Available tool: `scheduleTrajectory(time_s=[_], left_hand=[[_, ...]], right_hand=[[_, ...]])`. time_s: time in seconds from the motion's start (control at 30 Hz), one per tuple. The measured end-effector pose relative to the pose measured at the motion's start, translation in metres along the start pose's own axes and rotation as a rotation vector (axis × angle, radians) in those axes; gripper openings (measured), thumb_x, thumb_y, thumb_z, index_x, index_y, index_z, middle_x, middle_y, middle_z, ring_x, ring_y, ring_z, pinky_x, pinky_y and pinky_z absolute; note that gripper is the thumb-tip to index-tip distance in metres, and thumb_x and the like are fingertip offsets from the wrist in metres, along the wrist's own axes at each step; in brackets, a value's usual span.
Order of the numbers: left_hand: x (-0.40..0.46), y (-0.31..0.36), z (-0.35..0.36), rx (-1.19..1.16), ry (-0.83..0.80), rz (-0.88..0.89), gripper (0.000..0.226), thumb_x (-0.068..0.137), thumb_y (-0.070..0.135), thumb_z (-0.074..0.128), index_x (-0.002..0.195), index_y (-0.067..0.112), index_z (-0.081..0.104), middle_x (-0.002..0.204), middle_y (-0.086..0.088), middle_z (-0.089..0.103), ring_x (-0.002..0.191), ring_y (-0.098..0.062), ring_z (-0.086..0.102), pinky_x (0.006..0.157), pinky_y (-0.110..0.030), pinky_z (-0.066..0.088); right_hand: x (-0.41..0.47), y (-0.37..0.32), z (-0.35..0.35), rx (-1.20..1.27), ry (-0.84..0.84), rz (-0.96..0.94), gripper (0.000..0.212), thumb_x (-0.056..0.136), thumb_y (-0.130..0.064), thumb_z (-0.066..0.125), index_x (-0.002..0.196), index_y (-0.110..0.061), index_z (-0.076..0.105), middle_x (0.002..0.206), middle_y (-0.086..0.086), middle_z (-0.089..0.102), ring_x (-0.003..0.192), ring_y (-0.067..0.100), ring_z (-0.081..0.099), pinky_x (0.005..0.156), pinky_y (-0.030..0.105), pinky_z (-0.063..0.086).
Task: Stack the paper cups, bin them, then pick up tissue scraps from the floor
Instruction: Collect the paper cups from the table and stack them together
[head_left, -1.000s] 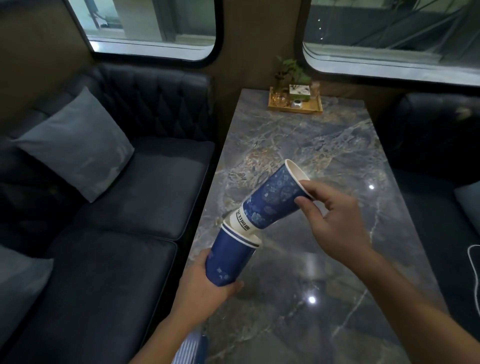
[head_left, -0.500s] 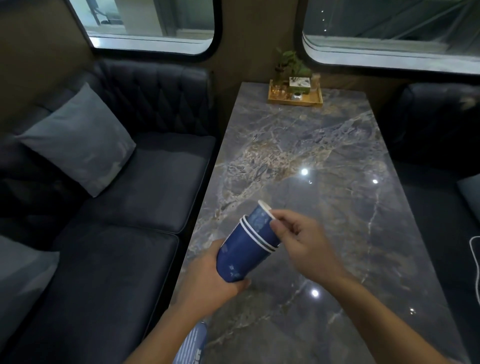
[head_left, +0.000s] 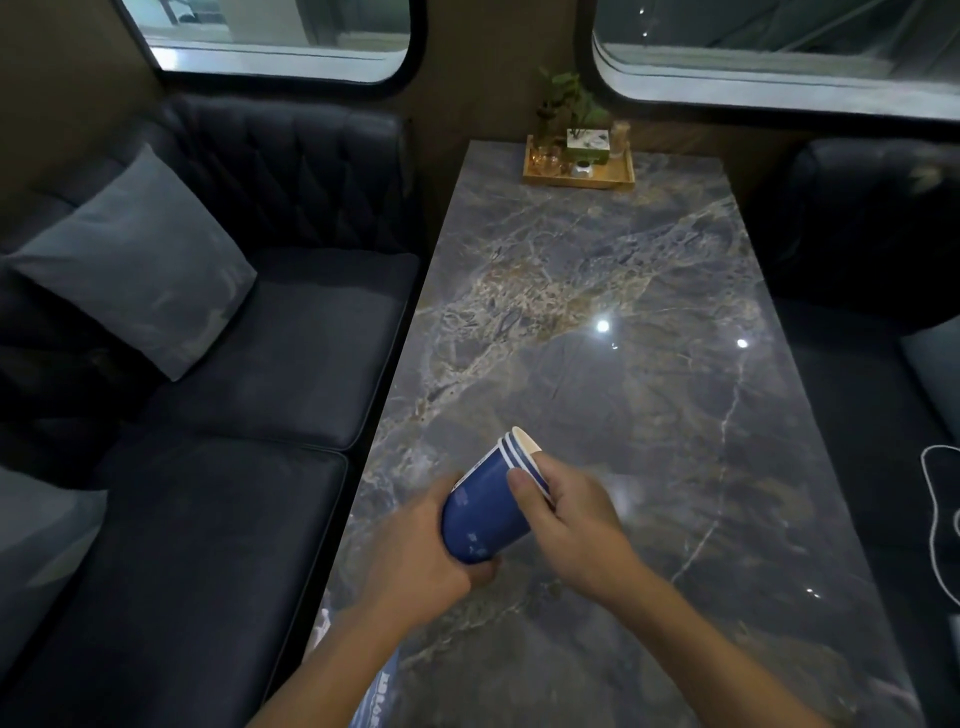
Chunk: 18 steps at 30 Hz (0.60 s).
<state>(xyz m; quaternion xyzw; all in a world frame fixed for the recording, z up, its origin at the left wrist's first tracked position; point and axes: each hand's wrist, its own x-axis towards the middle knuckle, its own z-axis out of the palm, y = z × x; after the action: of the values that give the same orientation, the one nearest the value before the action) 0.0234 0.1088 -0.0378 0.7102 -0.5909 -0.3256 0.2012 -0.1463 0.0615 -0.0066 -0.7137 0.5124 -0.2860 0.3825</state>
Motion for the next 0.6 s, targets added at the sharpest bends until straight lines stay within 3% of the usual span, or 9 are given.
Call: scheduleTrajectory(time_s=[0.23, 0.37, 0.5, 0.6], left_hand=[[-0.005, 0.004, 0.004, 0.017, 0.031, 0.005, 0.071, 0.043, 0.050, 0.077, 0.108, 0.050, 0.047, 0.077, 0.022, 0.066, 0.068, 0.011, 0.062, 0.042, -0.006, 0.037], [-0.010, 0.004, 0.008, -0.013, 0.043, 0.022, 0.069, 0.042, 0.050, 0.079, 0.100, 0.060, 0.044, 0.075, 0.025, 0.065, 0.076, 0.016, 0.060, 0.047, -0.004, 0.042], [-0.025, -0.002, 0.004, -0.069, 0.025, 0.069, 0.072, 0.046, 0.053, 0.083, 0.102, 0.068, 0.039, 0.095, 0.037, 0.062, 0.078, 0.014, 0.062, 0.053, -0.006, 0.048], [-0.044, -0.011, -0.008, -0.138, -0.011, 0.124, 0.073, 0.051, 0.055, 0.085, 0.109, 0.064, 0.042, 0.101, 0.036, 0.063, 0.081, 0.011, 0.065, 0.057, -0.010, 0.051]], right_hand=[[-0.006, 0.007, 0.000, 0.016, 0.004, 0.031, 0.041, 0.087, -0.049, 0.044, 0.079, -0.010, 0.054, 0.067, 0.010, 0.060, 0.061, 0.024, 0.055, 0.059, 0.046, 0.046], [-0.010, 0.012, 0.002, 0.026, 0.015, 0.042, 0.039, 0.084, -0.051, 0.046, 0.081, -0.013, 0.057, 0.069, 0.006, 0.063, 0.063, 0.021, 0.059, 0.061, 0.045, 0.049], [-0.023, 0.008, 0.007, 0.056, 0.023, 0.015, 0.037, 0.087, -0.050, 0.045, 0.090, -0.017, 0.060, 0.073, 0.002, 0.066, 0.067, 0.017, 0.063, 0.063, 0.042, 0.052], [-0.044, -0.001, 0.015, 0.083, 0.054, -0.005, 0.034, 0.089, -0.047, 0.047, 0.088, -0.016, 0.062, 0.072, 0.003, 0.067, 0.066, 0.014, 0.063, 0.063, 0.040, 0.050]])
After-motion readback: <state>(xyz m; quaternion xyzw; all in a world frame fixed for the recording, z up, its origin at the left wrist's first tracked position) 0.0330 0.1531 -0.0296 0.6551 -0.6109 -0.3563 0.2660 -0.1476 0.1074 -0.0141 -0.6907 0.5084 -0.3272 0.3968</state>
